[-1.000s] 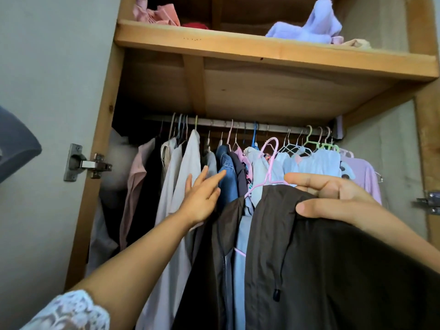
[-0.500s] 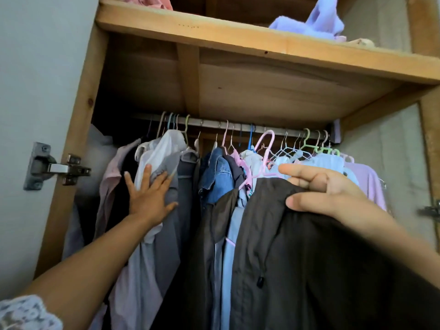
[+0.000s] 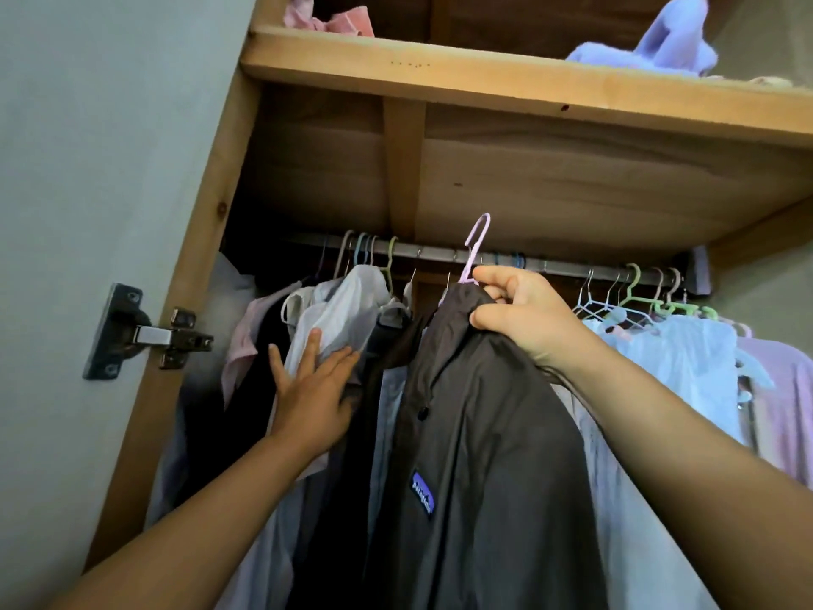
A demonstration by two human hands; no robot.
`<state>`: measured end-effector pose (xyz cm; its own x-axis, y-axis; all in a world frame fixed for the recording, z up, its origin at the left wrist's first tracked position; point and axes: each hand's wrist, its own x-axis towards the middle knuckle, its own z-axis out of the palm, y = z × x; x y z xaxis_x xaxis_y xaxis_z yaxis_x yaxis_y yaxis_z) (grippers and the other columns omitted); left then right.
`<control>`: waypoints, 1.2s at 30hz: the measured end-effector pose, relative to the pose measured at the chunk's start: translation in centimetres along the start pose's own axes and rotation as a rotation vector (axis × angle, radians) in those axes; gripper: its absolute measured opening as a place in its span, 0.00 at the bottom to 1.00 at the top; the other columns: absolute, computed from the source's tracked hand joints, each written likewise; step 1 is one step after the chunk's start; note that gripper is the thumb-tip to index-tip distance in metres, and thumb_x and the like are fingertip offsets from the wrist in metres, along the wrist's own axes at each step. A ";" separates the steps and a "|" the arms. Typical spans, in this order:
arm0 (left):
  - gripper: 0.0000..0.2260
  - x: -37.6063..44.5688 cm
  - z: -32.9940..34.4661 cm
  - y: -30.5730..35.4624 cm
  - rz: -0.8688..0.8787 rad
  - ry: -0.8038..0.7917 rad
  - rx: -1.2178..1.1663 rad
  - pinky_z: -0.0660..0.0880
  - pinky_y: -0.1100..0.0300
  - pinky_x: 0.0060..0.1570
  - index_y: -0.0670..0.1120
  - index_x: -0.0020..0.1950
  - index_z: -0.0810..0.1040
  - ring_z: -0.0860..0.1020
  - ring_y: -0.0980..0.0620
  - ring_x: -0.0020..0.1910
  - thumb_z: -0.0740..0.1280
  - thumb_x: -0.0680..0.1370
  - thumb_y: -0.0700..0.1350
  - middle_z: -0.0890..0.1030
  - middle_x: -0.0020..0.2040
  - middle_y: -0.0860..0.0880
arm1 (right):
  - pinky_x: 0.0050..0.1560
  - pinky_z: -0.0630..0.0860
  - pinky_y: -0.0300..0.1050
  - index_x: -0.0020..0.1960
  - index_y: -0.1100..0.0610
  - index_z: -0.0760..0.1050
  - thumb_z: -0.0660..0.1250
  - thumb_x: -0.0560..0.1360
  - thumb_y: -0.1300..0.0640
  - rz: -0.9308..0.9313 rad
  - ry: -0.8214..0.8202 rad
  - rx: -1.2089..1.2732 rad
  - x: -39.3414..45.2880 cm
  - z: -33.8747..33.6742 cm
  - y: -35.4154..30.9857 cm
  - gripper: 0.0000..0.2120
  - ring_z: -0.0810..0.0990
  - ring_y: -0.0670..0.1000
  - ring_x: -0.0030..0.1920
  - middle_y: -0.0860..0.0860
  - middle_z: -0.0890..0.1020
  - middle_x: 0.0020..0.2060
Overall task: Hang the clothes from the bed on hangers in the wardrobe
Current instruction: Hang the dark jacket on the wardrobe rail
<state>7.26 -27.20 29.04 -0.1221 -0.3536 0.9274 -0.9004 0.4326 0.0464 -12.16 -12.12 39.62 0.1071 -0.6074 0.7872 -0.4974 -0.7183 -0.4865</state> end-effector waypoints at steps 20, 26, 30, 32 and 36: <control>0.18 7.8 -1.8 4.1 0.182 0.155 -0.322 0.43 0.60 0.72 0.55 0.71 0.66 0.55 0.60 0.73 0.59 0.80 0.50 0.66 0.71 0.59 | 0.31 0.67 0.24 0.70 0.65 0.63 0.64 0.72 0.72 0.092 0.025 -0.122 11.8 1.0 8.6 0.28 0.72 0.40 0.38 0.45 0.72 0.36; 0.17 8.9 -0.8 2.9 0.219 0.179 -0.330 0.51 0.57 0.72 0.54 0.68 0.70 0.61 0.60 0.70 0.58 0.79 0.53 0.70 0.68 0.58 | 0.32 0.71 0.28 0.69 0.65 0.65 0.64 0.72 0.72 0.081 0.011 -0.104 15.7 0.5 9.1 0.27 0.75 0.45 0.39 0.49 0.75 0.39; 0.20 9.4 -0.1 2.6 0.211 0.227 -0.362 0.53 0.64 0.66 0.53 0.65 0.74 0.66 0.60 0.65 0.56 0.75 0.54 0.75 0.63 0.56 | 0.33 0.71 0.25 0.71 0.64 0.63 0.64 0.72 0.72 0.023 -0.027 -0.135 17.1 0.7 8.9 0.28 0.76 0.49 0.45 0.56 0.76 0.50; 0.19 9.4 0.1 2.7 0.205 0.241 -0.377 0.56 0.62 0.65 0.52 0.63 0.76 0.67 0.59 0.64 0.57 0.75 0.52 0.76 0.61 0.56 | 0.31 0.71 0.26 0.69 0.63 0.66 0.63 0.72 0.72 0.034 -0.043 -0.146 17.7 0.8 9.5 0.26 0.76 0.47 0.41 0.56 0.77 0.49; 0.19 9.1 0.4 2.7 0.183 0.229 -0.395 0.58 0.60 0.66 0.51 0.62 0.77 0.68 0.58 0.65 0.57 0.75 0.52 0.77 0.61 0.55 | 0.42 0.77 0.39 0.49 0.61 0.78 0.67 0.68 0.64 0.068 -0.046 -0.363 17.4 1.7 12.0 0.09 0.80 0.52 0.43 0.55 0.81 0.40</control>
<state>3.50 -29.60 37.48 -0.1285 -0.0704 0.9892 -0.6402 0.7677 -0.0285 -14.85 -31.90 46.81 0.0979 -0.6703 0.7356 -0.7767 -0.5136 -0.3646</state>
